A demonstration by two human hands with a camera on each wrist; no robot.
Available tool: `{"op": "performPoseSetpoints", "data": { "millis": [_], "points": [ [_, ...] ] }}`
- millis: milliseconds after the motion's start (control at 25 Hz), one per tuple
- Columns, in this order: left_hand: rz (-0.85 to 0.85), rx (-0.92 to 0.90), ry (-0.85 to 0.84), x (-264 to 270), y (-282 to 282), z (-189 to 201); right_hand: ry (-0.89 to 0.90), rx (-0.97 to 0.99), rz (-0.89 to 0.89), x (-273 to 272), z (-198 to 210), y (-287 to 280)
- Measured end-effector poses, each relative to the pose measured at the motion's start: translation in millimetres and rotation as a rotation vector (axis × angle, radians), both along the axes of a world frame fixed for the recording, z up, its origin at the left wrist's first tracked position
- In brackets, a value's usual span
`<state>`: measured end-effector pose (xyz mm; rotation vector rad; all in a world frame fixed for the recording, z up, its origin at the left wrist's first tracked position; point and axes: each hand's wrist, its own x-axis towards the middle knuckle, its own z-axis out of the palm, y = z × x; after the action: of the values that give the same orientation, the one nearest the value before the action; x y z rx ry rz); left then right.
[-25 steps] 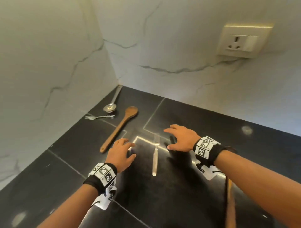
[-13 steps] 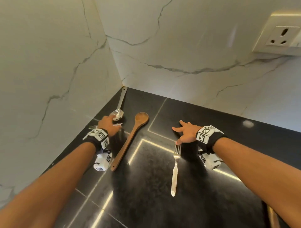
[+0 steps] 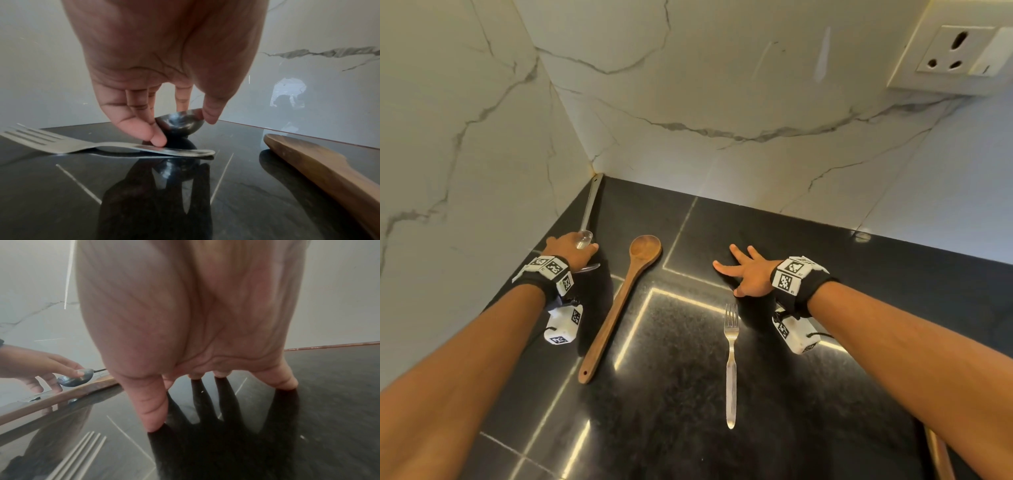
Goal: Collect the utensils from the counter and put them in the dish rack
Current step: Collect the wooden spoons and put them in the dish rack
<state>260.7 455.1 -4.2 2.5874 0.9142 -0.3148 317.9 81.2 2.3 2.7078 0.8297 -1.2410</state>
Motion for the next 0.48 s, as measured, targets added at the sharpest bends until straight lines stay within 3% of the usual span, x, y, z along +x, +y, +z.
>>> {"op": "performPoseSetpoints", "data": {
  "millis": [160,320,480],
  "points": [
    [0.070,-0.063,-0.031,1,5,2,-0.001,-0.022,0.014,4,0,4],
    [0.040,-0.072,0.074,5,8,7,0.000,-0.061,0.030,7,0,7],
    [0.063,-0.197,-0.049,1,0,15,0.003,-0.059,0.020,10,-1,8]
  ]
}}
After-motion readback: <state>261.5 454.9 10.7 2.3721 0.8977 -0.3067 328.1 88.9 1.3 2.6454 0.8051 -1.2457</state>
